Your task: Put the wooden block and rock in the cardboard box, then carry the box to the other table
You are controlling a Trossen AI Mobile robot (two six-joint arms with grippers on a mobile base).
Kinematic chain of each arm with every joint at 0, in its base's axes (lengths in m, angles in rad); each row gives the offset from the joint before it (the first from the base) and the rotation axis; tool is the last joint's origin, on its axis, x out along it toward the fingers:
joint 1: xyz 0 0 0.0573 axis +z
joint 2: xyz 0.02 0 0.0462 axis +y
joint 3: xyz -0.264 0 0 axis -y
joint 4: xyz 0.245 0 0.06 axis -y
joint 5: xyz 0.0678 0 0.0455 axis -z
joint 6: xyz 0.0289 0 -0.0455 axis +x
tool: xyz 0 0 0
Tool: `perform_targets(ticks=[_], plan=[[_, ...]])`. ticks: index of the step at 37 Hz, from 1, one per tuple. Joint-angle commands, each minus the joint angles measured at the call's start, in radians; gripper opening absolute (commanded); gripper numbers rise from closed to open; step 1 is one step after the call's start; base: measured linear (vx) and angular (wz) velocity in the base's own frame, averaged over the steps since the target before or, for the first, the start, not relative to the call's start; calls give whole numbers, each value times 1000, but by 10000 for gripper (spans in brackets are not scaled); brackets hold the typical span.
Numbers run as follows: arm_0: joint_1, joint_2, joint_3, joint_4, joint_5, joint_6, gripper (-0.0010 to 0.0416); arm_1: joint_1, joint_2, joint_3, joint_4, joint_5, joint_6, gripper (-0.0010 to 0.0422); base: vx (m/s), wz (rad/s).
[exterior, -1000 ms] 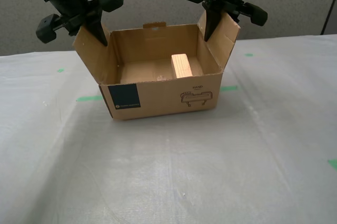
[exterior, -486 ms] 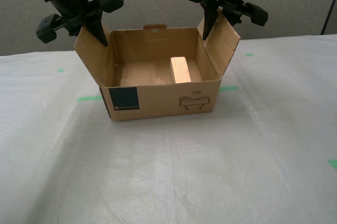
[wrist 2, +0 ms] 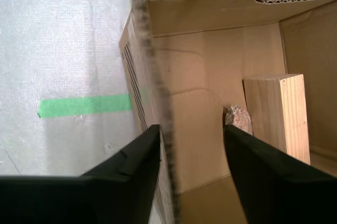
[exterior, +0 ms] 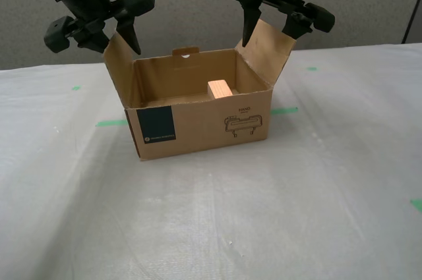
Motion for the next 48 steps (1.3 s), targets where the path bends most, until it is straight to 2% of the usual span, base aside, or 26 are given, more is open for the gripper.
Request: perform_targets(ticks=[1, 4, 11, 14, 19, 22, 27, 36, 40, 48], plan=[[0, 0, 0, 2, 0, 4, 328, -1, 0, 1, 0, -35, -1, 210, 0, 0], [0, 0, 0, 1, 0, 4, 356, 0, 0, 1, -3, -50, -1, 248, 0, 0], [1, 0, 0, -10, 0, -1, 401, -1, -1, 1, -16, -50, -2, 319, 0, 0], [1, 0, 0, -11, 1, -1, 398, -1, -1, 1, -35, -50, 5, 339, 0, 0], [1, -2, 0, -21, 38, -2, 394, -2, -1, 1, -55, -50, 20, 369, 0, 0], [1, -3, 0, -39, 43, -2, 395, -2, -3, 1, -69, -50, 39, 383, 0, 0], [1, -19, 0, -71, 43, -8, 394, -2, -18, 1, -104, -50, 107, 399, 0, 0], [1, -66, 3, -85, 42, -13, 394, -3, -87, 8, -122, -50, 108, 398, -33, -1], [1, -95, 1, -91, 43, -32, 394, -5, -132, 8, -123, -50, 109, 398, -21, 1], [1, -174, 1, -116, 43, -43, 394, -6, -250, 6, -152, -50, 123, 398, -5, 0]])
